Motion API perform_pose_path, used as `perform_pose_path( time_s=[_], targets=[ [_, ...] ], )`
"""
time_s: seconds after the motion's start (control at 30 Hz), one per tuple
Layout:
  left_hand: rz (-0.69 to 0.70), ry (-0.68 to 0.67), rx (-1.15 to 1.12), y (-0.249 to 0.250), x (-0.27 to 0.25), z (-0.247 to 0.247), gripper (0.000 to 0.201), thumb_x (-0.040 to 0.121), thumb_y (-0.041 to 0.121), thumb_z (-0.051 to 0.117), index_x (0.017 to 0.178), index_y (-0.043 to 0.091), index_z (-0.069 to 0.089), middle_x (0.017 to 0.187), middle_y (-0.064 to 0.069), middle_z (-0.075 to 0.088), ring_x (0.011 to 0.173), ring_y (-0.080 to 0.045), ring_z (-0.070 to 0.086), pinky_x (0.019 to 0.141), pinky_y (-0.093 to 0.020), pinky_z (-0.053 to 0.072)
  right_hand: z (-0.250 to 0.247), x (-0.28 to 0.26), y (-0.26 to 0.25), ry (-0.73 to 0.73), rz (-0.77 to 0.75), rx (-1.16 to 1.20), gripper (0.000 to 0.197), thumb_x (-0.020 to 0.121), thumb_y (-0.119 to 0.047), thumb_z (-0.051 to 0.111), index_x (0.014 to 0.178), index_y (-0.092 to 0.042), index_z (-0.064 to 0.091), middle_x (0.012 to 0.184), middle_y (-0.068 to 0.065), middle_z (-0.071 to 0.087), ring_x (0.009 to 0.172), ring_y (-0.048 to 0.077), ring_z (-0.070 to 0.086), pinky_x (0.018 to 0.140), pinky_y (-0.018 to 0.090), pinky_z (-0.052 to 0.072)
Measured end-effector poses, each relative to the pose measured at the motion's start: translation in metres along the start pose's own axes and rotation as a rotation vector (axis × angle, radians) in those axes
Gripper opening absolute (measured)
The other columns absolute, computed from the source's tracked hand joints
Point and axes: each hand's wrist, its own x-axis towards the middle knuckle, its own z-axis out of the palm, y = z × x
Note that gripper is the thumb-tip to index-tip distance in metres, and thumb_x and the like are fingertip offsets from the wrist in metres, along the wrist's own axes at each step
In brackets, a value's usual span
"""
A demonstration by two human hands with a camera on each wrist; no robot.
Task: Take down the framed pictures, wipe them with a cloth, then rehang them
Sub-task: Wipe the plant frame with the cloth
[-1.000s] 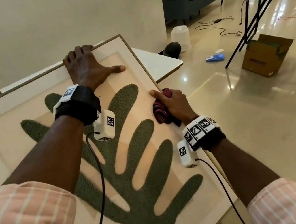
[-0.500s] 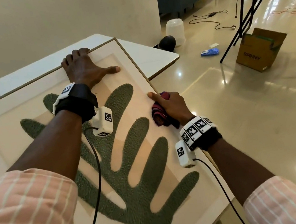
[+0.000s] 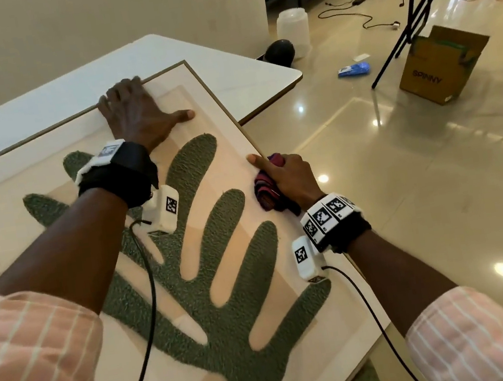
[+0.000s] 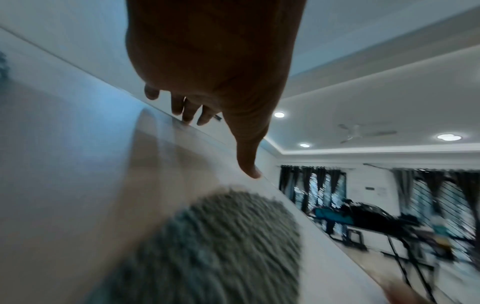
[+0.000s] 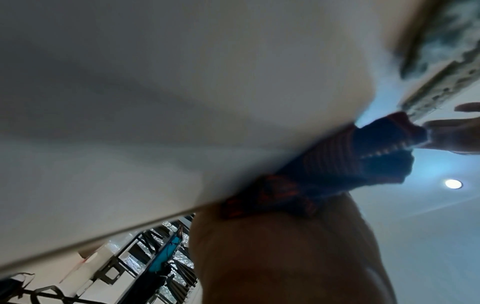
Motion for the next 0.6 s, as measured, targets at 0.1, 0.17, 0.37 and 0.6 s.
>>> perform_pose_path(
  time_s=[0.1,0.17,0.37,0.6],
  targets=[
    [0.240,0.015,0.063,0.016,-0.036,0.015,0.094,0.085,0.066,0.053,0.153,0.011,0.020,0.162,-0.010,0.012,0.150,-0.026,0.005,0.121,-0.046,0.000,0.004,0.001,0.001,-0.010,0.036,0.003,0.061,0.069,-0.080,0.061,0.056,-0.021,0.052,0.060,0.001,0.058,0.062,0.021,0.057,0.070,0.043,0.052],
    [0.457,-0.081,0.100,0.031,-0.067,0.027,0.084,0.091,0.063,0.044,0.154,0.013,0.019,0.163,-0.008,0.009,0.150,-0.023,0.003,0.122,-0.045,0.002,0.005,0.001,0.001,-0.012,0.039,-0.007,0.063,0.069,-0.081,0.060,0.057,-0.019,0.054,0.062,0.001,0.060,0.064,0.022,0.059,0.067,0.039,0.049],
    [0.653,-0.384,0.050,0.047,-0.106,0.055,0.090,0.092,0.058,0.049,0.154,0.005,0.011,0.162,-0.014,0.000,0.150,-0.026,-0.002,0.121,-0.038,-0.001,-0.010,-0.017,0.018,-0.054,0.139,0.025,0.072,0.060,-0.087,0.060,0.071,-0.016,0.067,0.077,0.005,0.071,0.078,0.025,0.067,0.080,0.042,0.055],
    [0.650,-0.475,0.082,0.049,-0.099,0.049,0.123,0.070,0.058,0.075,0.154,0.004,0.005,0.162,-0.013,-0.006,0.150,-0.026,-0.007,0.119,-0.036,-0.003,-0.007,-0.013,0.006,-0.055,0.129,-0.029,0.081,0.055,-0.090,0.058,0.081,-0.014,0.069,0.085,0.007,0.071,0.082,0.025,0.066,0.086,0.043,0.053]
  ],
)
